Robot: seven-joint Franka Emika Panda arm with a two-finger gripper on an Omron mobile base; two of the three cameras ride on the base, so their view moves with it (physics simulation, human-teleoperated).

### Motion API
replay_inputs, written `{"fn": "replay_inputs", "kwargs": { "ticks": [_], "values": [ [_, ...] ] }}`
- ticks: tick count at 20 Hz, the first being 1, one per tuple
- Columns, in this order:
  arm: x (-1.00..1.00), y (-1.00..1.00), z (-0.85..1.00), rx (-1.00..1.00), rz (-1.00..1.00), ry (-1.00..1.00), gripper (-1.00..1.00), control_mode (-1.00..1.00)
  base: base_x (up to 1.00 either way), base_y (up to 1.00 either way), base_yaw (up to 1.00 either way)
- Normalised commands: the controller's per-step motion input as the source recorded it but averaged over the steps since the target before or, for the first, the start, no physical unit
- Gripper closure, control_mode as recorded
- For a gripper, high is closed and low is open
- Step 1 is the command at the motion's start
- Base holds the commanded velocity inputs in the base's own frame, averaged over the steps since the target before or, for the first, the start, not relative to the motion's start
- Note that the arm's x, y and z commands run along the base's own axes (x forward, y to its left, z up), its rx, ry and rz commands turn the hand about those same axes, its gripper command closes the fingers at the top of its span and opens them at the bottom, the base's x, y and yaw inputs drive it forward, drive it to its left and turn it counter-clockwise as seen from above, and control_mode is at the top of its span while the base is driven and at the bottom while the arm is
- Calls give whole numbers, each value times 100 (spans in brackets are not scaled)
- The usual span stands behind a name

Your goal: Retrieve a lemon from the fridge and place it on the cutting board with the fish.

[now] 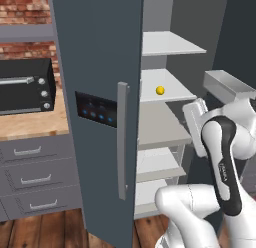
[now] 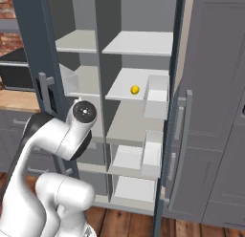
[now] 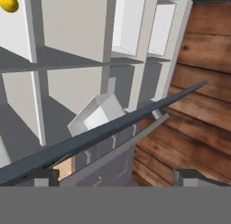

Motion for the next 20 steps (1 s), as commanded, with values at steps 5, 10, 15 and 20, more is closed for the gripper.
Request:
{"fn": "replay_inputs", "kwargs": {
  "ticks": [5, 10, 15, 20],
  "values": [
    [56, 7, -39, 0, 0, 0, -100, -100, 0, 0, 0],
    [54, 14, -47, 0, 0, 0, -100, -100, 0, 0, 0],
    [56, 27, -44, 0, 1, 0, -100, -100, 0, 0, 0],
    [48, 47, -31, 0, 6, 0, -100, -100, 0, 0, 0]
  ]
}}
